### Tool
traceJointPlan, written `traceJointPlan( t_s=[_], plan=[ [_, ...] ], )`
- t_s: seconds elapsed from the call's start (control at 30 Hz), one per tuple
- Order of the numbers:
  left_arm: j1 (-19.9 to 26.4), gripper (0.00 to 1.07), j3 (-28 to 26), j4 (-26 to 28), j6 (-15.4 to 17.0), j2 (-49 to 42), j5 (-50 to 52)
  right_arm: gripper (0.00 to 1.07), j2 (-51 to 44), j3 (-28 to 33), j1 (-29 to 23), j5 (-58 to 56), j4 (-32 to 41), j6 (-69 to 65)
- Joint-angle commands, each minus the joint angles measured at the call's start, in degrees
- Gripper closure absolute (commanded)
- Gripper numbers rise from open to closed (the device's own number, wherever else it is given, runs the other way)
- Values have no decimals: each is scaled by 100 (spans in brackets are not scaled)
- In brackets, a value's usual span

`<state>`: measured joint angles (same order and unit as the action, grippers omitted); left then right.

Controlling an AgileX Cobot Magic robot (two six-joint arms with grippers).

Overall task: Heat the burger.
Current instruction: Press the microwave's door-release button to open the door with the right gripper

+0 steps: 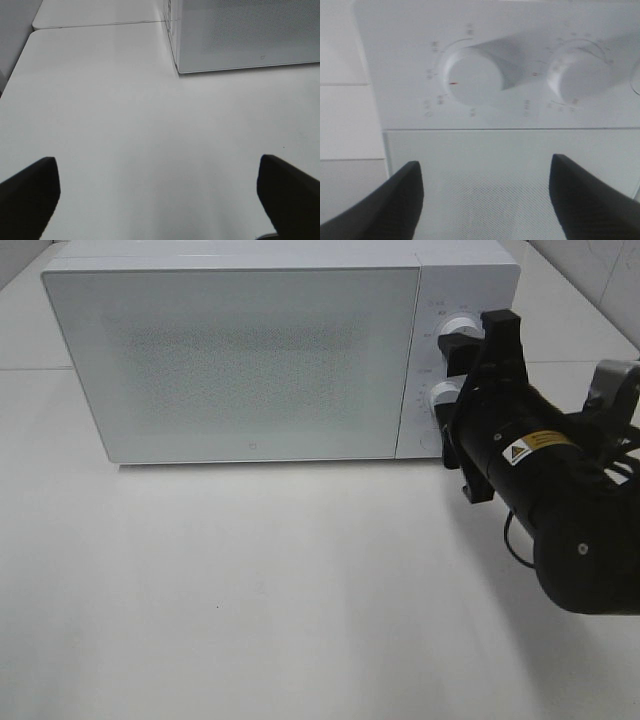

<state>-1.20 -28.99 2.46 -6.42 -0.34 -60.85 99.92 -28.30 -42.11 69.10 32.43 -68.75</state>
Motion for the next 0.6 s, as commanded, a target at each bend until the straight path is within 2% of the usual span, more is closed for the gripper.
traceJointPlan(
  t_s=[0.03, 0.07, 0.17, 0.2, 0.27, 0.33, 0.37, 0.43, 0.53, 0.6],
  plan=[
    [-11, 2, 6, 11, 34, -86, 92, 45, -625, 120, -11, -355, -23, 1874],
    [-11, 2, 6, 11, 34, -86, 92, 45, -905, 143, -11, -825, -17, 2498],
    [-11, 2, 6, 11, 34, -86, 92, 45, -1066, 143, -11, -1089, -17, 2785],
    [-11, 2, 6, 11, 34, -86, 92, 45, -1392, 143, -11, -1782, -17, 3570],
    [-11, 2, 6, 11, 34, -86, 92, 45, -1513, 143, -11, -2126, -23, 3930],
    [-11, 2, 6, 11, 34, -86, 92, 45, -2011, 120, 6, -3272, -23, 5982],
    [-11, 2, 6, 11, 34, -86, 92, 45, -2011, 120, 6, -3272, -23, 5982],
    [-11, 2, 6, 11, 34, -86, 92, 45, -2338, 120, 6, -4120, 0, 7317],
    [-11, 2, 6, 11, 34, -86, 92, 45, -2458, 109, 6, -4440, 57, 7620],
    [-11, 2, 6, 11, 34, -86, 92, 45, -2779, -29, 6, -5523, 69, 8302]
  ],
)
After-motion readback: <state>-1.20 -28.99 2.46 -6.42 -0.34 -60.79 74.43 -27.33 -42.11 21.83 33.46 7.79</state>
